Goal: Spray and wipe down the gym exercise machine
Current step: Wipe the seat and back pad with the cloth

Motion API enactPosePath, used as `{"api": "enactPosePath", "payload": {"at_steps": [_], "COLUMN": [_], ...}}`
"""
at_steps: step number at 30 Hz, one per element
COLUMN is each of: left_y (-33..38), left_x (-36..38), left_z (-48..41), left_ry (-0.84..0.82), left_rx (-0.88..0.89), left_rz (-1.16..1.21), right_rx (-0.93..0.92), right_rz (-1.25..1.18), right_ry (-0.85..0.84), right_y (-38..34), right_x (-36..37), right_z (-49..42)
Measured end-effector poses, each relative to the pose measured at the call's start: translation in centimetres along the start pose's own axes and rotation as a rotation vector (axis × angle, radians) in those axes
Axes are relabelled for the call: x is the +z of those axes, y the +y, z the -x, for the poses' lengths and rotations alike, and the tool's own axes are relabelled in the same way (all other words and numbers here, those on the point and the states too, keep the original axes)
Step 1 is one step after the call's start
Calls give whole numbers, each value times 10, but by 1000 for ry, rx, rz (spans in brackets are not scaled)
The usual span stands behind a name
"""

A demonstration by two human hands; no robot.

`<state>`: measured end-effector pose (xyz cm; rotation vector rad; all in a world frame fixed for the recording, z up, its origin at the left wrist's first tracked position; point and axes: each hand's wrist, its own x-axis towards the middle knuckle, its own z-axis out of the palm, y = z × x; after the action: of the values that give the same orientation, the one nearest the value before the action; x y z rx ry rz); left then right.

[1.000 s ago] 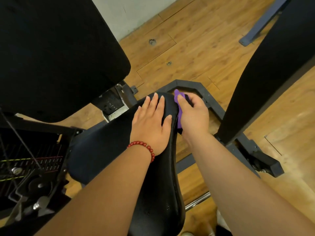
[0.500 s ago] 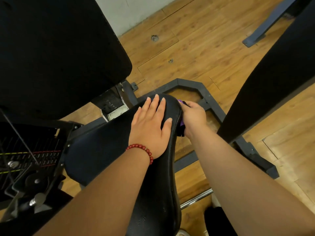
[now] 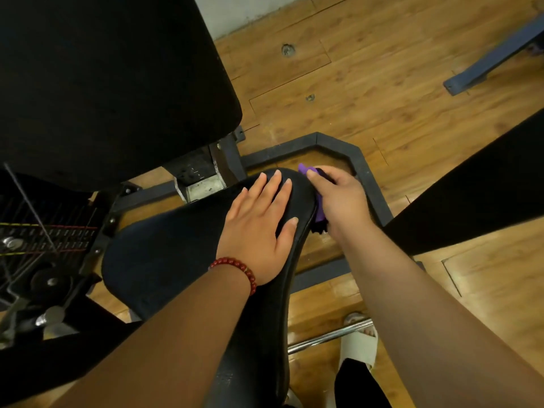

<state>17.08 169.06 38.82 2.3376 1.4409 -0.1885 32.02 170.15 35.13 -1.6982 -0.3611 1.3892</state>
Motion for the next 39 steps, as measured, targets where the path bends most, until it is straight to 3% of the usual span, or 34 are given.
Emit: {"api": "enactPosePath", "payload": {"at_steps": [4, 9, 16, 23, 28, 31, 36, 39], "left_y": [0, 1, -3, -4, -4, -4, -3, -4], "left_x": [-1, -1, 1, 1, 1, 1, -1, -1], "left_z": [0, 1, 1, 1, 1, 0, -1, -1], "left_ry": [-7, 3, 37, 57, 59, 71, 53, 38], "left_rx": [-11, -17, -16, -11, -5, -9, -9, -10], "left_rz": [11, 26, 77, 90, 103, 113, 99, 91], "right_rx": [-48, 45, 126, 114, 121, 11, 257, 196], "right_rz": [-23, 247, 91, 404, 133, 187, 179, 179], "right_ry": [-35, -351, -259, -494, -344, -297, -304, -241], "right_y": [3, -38, -17, -53, -31, -31, -32, -29], "right_x": [-5, 14, -9, 21, -2, 3, 13, 10], "right_z": [0, -39, -25, -50, -28, -32, -37, -29]}}
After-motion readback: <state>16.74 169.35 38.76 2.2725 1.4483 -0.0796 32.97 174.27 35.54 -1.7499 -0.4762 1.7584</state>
